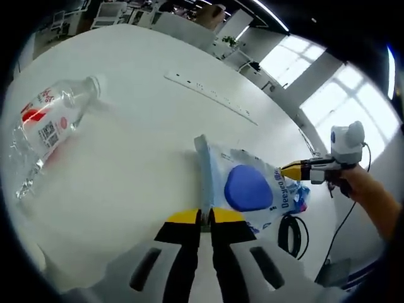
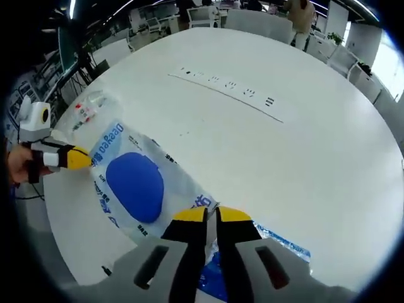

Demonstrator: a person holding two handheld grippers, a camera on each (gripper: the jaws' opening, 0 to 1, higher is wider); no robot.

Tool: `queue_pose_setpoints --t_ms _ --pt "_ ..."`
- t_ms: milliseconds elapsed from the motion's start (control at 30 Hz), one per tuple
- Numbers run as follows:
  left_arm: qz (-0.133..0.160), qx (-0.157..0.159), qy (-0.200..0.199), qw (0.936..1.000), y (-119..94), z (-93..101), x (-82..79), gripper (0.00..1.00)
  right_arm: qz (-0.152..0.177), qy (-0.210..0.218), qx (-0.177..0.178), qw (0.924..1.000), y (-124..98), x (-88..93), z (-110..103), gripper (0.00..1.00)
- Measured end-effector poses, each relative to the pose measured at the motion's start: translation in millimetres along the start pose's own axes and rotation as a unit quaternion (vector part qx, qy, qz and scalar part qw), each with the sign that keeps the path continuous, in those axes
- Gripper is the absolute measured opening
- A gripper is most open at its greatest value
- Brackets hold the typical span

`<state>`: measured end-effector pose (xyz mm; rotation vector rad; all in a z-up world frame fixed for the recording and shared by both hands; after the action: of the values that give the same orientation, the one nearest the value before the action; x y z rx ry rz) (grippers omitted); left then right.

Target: Arrange the tabletop items into an orderly group along one side of the table until the central work area is clear of visible clutter.

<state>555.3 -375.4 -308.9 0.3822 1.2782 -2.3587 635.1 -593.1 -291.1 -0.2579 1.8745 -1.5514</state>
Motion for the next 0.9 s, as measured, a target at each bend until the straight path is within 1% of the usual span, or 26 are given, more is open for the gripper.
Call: queue_pose_setpoints --t_ms 133,200,433,533,700,833,900 --pt "0.0 -0.001 0.007 1.0 -0.1 -0.4 -0.6 0.05 0.004 0.0 0.002 1.0 -0.7 0.0 1.4 0.06" --pt "0.002 0.0 0.008 1.0 -0.5 0.0 -1.1 0.07 0.004 -0.002 0.005 1.0 -1.5 0.0 1.5 0.07" --pt "0.007 0.001 0.025 0.9997 -3.1 0.9 -3.9 0.15 0.019 0.003 0.008 0.9998 -3.8 -6.3 3.4 0.11" --pt "0.009 -0.001 0.027 0.9996 -4.6 -0.1 -4.1 0.22 0.024 0.004 0.009 0.9997 -6.5 -9.0 2.9 0.13" --pt "0.012 0.0 0.039 0.9992 -8.7 0.6 -5.3 0.29 0.034 0.011 0.009 0.9993 -8.2 -11.3 2.0 0.17" --pt "0.016 0.003 0.046 0.9988 -12.6 2.5 -6.6 0.38 0.044 0.02 0.009 0.9988 -11.9 -11.5 0.6 0.24" --pt "0.019 0.006 0.048 0.9986 -15.0 3.3 -7.6 0.41 0.049 0.024 0.008 0.9985 -13.7 -11.8 -0.5 0.26"
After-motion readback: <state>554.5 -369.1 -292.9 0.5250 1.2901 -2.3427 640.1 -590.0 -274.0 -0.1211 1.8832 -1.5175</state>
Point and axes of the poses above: the point that each gripper's makers call its tool centre point, and the gripper's own axes: y roughly forward along the fingers, z roughly to its right, x roughly out of its underside, the point moved 3 cm from there along -y, roughly backward along the fingers, and after that the axes turned 8 degrees about -z, right-handed, at the moved point
